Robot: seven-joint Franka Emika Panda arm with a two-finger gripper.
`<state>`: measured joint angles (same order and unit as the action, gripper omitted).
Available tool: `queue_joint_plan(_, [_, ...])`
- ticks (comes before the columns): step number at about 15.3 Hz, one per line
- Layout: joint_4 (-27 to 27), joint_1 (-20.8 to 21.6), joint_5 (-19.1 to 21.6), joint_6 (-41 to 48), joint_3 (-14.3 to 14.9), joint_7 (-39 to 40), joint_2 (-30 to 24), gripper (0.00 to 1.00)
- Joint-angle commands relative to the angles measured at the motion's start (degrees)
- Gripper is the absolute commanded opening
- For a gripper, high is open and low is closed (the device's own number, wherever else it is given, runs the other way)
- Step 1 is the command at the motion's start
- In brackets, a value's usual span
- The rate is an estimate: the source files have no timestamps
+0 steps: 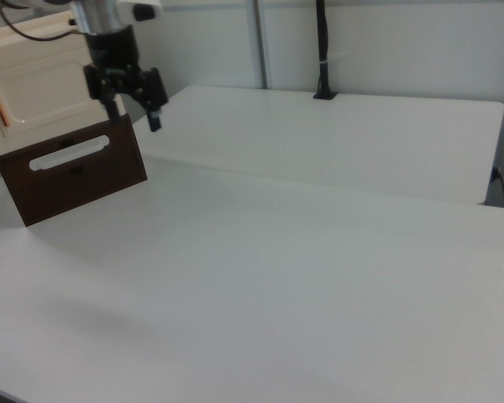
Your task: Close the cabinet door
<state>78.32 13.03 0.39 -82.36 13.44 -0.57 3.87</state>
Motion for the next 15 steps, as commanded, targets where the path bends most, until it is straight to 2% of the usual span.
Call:
queue_joint_plan(1, [1.1,-4.6,0.1,-0.2,-0.7,-0.1,-0.4,1.00])
queue_joint_plan(3, [1.5,-6.8,0.9,-0.2,-0.6,1.5,-0.3,1.00])
queue_joint_plan(6, [1.3,-9.4,4.6,-1.1,-0.6,2.0,-0.4,1.00])
queue_joint_plan(15, [1.5,-9.1,4.8,-2.6,-0.9,0.8,-0.3,1.00])
